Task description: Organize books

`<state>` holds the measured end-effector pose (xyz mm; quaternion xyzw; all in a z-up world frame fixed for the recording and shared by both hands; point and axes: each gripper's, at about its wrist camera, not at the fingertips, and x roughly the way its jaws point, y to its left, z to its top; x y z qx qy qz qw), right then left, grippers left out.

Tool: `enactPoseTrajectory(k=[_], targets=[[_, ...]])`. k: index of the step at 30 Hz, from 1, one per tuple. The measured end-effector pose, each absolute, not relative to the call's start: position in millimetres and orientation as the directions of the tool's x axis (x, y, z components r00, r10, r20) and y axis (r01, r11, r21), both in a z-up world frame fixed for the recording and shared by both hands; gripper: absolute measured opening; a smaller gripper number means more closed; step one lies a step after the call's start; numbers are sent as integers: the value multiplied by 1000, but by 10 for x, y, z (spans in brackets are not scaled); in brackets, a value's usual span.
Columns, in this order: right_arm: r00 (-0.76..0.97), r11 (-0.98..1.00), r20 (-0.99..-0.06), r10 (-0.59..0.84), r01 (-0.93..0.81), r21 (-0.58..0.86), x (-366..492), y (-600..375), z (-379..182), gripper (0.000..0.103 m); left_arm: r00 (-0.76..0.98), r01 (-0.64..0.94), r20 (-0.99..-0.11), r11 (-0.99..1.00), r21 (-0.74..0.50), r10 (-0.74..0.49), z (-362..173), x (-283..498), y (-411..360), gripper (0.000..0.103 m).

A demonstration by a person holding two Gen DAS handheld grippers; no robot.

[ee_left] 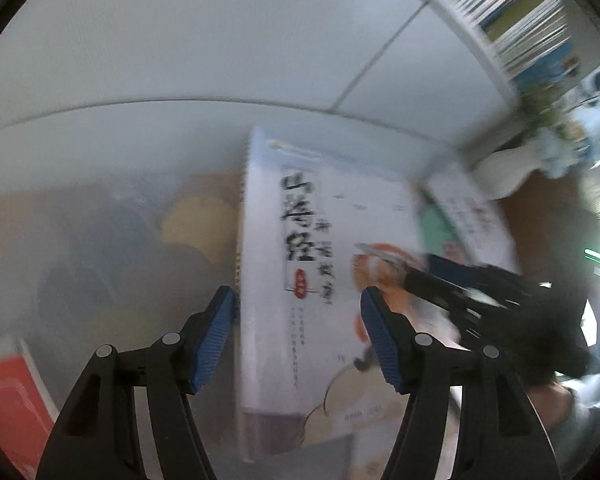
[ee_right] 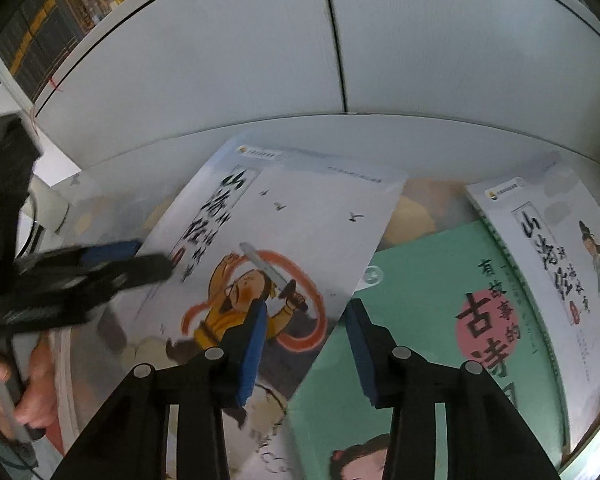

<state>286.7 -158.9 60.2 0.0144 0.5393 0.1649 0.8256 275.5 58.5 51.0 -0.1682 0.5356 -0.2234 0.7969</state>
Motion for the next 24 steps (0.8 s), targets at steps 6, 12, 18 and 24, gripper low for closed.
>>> enactPoseTrajectory(k=[6,12,18,24], targets=[[370,950,-883,288,-225,216,2935,-1766,596,42,378,128,-628,710,-692,-680,556,2415,750,26],[379,954,-882,279,-213,210,2893,-1840,609,43,409,14,-606,669,-743,-682,354,2333,754,18],[404,959,-880,251,-230,168,2774,-1768,603,45,360,-2,-676,724,-690,-643,261,2276,452,17],[408,963,-879,247,-207,175,2676,-1763,592,45,354,-82,-648,668,-739,-674,122,2138,227,13]])
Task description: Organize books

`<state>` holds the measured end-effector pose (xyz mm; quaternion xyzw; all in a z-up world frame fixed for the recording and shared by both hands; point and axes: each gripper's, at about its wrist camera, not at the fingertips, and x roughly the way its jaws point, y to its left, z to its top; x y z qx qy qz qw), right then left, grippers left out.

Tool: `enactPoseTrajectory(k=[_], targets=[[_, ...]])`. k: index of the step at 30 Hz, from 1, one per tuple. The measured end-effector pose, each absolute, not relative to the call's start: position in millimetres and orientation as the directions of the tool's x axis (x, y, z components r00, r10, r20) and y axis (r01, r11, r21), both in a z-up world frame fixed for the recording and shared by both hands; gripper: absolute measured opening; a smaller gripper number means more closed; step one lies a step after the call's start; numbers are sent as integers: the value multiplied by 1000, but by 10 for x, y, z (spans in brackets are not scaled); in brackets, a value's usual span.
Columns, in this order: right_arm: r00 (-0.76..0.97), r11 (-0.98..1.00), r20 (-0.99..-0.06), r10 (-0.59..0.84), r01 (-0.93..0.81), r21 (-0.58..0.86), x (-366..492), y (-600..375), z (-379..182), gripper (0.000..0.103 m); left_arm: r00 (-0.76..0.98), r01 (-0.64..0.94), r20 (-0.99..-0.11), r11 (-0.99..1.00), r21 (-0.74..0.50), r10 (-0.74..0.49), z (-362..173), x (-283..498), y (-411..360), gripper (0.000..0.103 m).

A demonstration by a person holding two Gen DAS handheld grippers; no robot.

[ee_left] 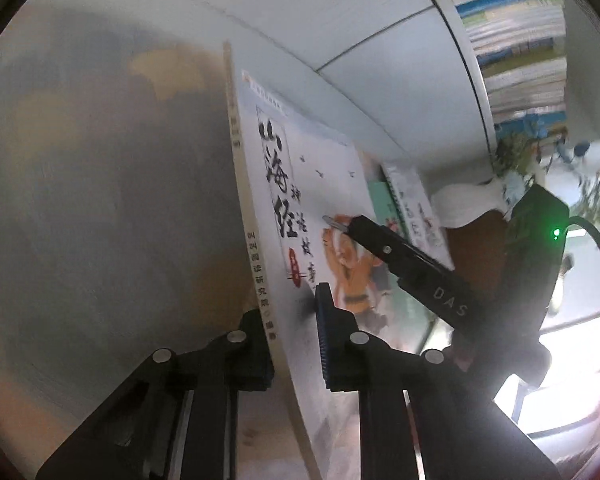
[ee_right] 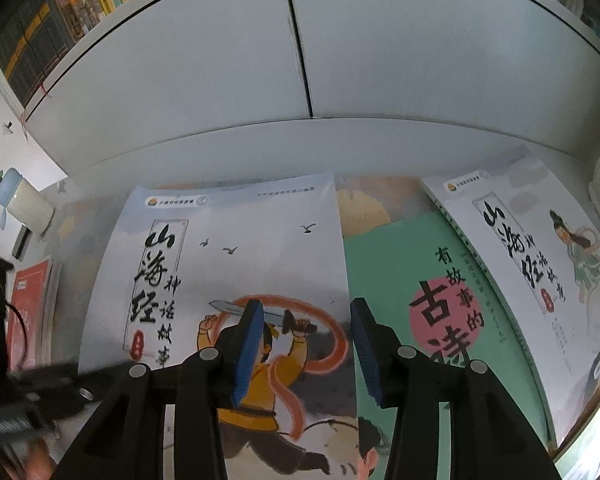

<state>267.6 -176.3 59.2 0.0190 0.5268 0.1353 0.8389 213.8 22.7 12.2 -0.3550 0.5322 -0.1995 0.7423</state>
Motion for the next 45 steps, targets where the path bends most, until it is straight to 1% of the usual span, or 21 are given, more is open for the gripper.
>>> enactPoseTrajectory(k=[5,7,9,12,17,20,23,24,25,27,31,36,39,42,43,45], targets=[[351,954,-891,290,-181,239,2572,-1874,622,45,368,-136,-608,607,-783,-703,147,1875,178,12],[294,940,-897,331,-186,286,2510,-1932,638,49,380,-152,-593,585,-797,-710,217,1751,219,11],[224,915,-892,392,-193,354,2395,-2020,648,57,388,-152,-595,588,-794,-703,308,1611,250,11],[163,895,-885,435,-186,406,2072,-2223,663,58,385,-169,-592,577,-799,-708,363,1389,265,11],[132,875,-868,479,-153,459,1598,-2576,655,58,368,-235,-563,511,-827,-740,261,1185,252,11],[130,852,-842,524,-93,516,1414,-2789,616,59,357,-267,-584,519,-812,-729,206,1121,210,11],[109,852,-845,523,-57,520,1343,-2769,574,59,330,-281,-629,563,-777,-704,173,937,167,12],[109,848,-841,530,-49,528,1324,-2770,569,59,323,-278,-644,581,-765,-694,178,879,166,13],[100,841,-836,540,-33,540,1295,-2765,539,58,313,-278,-660,598,-751,-683,179,833,164,16],[92,834,-831,549,-6,551,1240,-2759,491,58,298,-282,-671,609,-741,-679,152,669,206,17],[95,848,-843,529,-40,528,1182,-2695,511,58,299,-310,-691,618,-723,-659,96,537,235,16],[98,855,-850,518,-34,517,1166,-2674,512,59,306,-341,-667,576,-743,-679,56,427,204,16],[90,856,-852,516,-36,515,1155,-2656,503,59,308,-365,-582,472,-803,-752,40,442,78,16],[55,845,-843,535,-52,533,1084,-2680,511,59,333,-328,-558,462,-824,-760,186,457,31,16],[41,837,-836,547,-54,545,1056,-2688,507,59,339,-319,-550,457,-831,-764,232,461,34,12],[2,817,-818,576,-48,575,966,-2756,476,59,350,-313,-532,439,-842,-771,311,465,66,11]])
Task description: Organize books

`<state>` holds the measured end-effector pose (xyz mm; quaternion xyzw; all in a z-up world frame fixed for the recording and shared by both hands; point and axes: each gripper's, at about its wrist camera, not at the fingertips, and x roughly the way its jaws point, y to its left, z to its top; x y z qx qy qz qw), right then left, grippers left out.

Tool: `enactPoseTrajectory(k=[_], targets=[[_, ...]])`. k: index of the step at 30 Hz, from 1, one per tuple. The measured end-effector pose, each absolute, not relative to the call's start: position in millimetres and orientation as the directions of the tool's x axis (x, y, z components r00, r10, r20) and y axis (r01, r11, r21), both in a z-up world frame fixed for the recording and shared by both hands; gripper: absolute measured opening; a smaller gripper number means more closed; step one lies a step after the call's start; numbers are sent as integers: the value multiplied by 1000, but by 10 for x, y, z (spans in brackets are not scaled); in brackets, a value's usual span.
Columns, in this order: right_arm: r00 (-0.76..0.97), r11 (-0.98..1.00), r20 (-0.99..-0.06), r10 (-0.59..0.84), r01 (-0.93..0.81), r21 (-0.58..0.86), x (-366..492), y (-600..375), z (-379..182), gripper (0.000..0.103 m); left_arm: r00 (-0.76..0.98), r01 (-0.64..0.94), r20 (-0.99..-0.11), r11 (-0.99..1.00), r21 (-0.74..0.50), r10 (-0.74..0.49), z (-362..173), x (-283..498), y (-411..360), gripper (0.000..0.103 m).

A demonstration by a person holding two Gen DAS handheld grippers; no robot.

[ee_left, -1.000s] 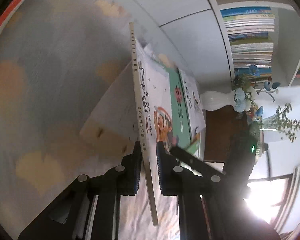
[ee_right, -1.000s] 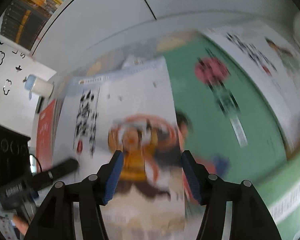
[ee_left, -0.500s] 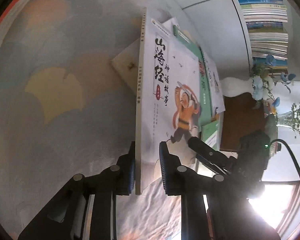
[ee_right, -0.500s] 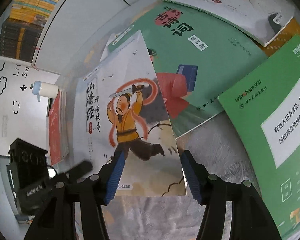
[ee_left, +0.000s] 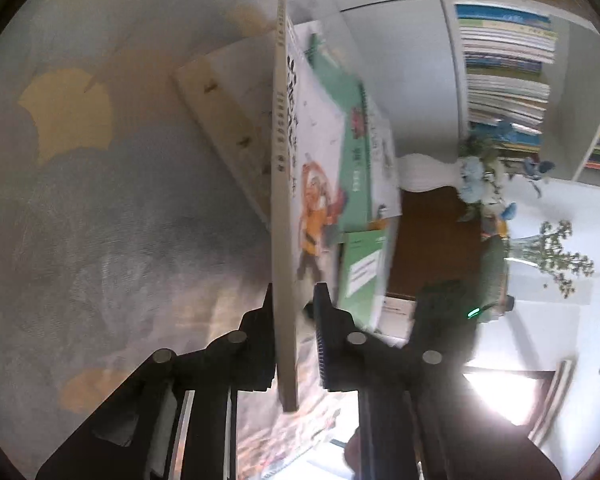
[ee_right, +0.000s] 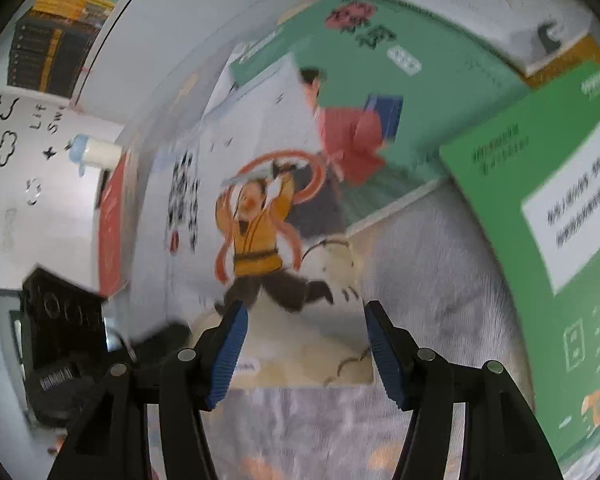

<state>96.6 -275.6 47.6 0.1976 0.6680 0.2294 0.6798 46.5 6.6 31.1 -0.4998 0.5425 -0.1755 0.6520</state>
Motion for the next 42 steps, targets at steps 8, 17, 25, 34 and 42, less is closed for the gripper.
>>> enactPoseTrajectory(k=[8,17,25,34,42], targets=[[36,608,-620,784,160,778,748,-3193,232,68,366,-337,-443,328,-883,-818,318,445,107,10],[121,485,-510,851,189,854,868,-3076,214,41,363,-338,-445,329,-882,-818,333,463,197,10],[150,656,-651,744,14,754,777,-2939,503,26,303,-244,-661,615,-750,-687,535,571,91,10],[211,854,-864,456,-376,359,511,-2346,849,22,300,-53,-829,859,-509,-472,798,548,-247,10],[264,824,-869,419,-512,242,137,-2046,1044,22,349,17,-802,859,-511,-485,937,316,-28,10]])
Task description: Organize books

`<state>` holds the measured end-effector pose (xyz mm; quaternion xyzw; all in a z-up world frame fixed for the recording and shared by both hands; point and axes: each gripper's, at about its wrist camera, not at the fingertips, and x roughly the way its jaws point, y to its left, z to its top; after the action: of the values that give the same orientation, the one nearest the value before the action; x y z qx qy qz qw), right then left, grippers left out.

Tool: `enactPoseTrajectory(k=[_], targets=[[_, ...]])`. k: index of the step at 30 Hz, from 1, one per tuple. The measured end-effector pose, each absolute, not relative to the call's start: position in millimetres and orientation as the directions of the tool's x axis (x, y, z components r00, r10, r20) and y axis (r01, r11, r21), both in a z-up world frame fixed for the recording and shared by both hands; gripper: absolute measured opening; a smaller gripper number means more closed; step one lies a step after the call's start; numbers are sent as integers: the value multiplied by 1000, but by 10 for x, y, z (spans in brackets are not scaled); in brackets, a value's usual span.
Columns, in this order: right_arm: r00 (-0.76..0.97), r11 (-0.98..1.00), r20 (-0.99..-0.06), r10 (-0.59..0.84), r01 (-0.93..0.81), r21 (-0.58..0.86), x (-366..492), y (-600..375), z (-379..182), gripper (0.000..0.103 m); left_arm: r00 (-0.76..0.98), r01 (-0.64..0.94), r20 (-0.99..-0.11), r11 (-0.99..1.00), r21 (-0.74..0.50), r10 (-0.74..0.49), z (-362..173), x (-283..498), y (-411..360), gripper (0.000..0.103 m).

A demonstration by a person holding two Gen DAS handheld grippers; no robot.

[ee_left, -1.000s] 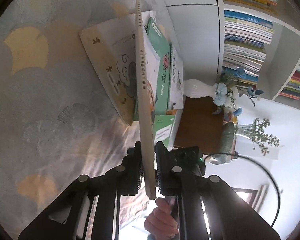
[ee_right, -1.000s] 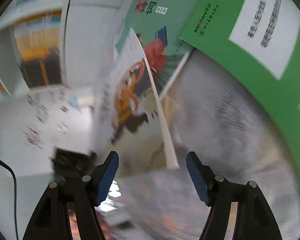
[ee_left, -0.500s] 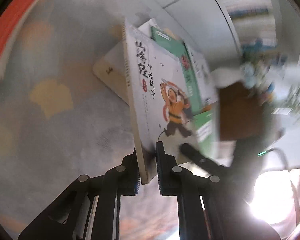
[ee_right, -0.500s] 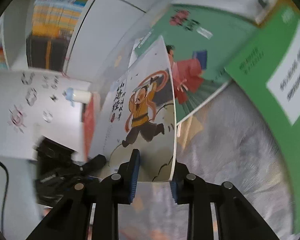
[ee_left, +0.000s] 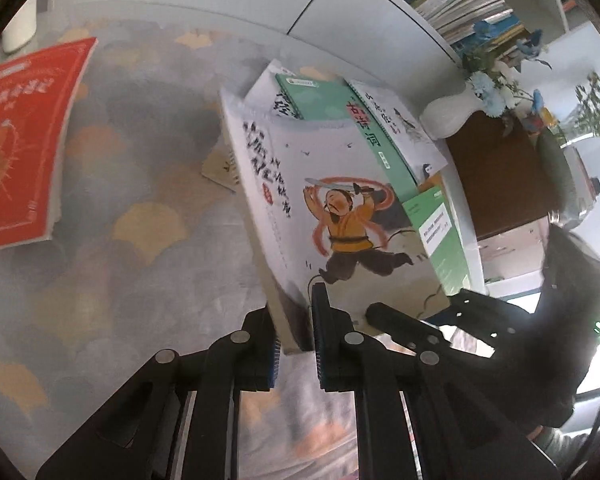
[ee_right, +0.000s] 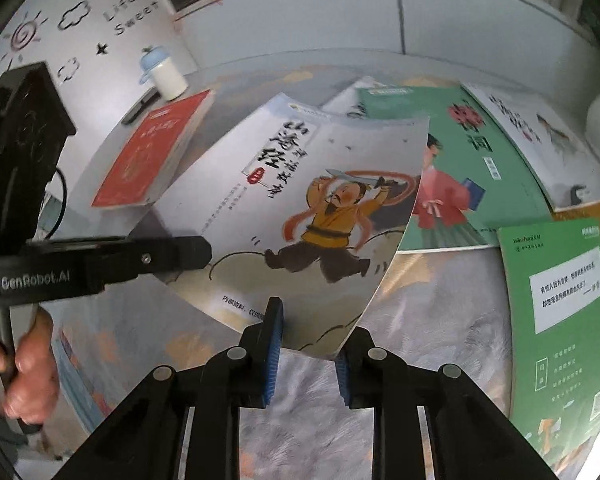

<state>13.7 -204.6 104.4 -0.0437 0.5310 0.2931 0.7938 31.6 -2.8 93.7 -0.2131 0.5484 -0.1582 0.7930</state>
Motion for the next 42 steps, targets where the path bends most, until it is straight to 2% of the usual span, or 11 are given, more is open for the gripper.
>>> enactPoseTrajectory(k=[6,14,25,34,42], targets=[[325,797,-885,334,-599,81,-93,-1507,1222,23,374,47,-788,858,-511,-489,1071,291,321,10],[416,808,-841,347,-587,43,-176,-982,1550,24,446,142,-738,855,-499,-506,1431,260,780,14],[523,812,-787,328,-581,-47,-193,-206,1982,25,540,154,-650,821,-549,-535,1710,307,1563,14],[490,742,-788,371,-668,-66,-13,533,1896,26,600,38,-622,795,-606,-503,1452,301,2344,14],[382,706,-821,424,-708,35,286,963,1606,26,612,-69,-636,770,-634,-469,1099,342,2748,15]])
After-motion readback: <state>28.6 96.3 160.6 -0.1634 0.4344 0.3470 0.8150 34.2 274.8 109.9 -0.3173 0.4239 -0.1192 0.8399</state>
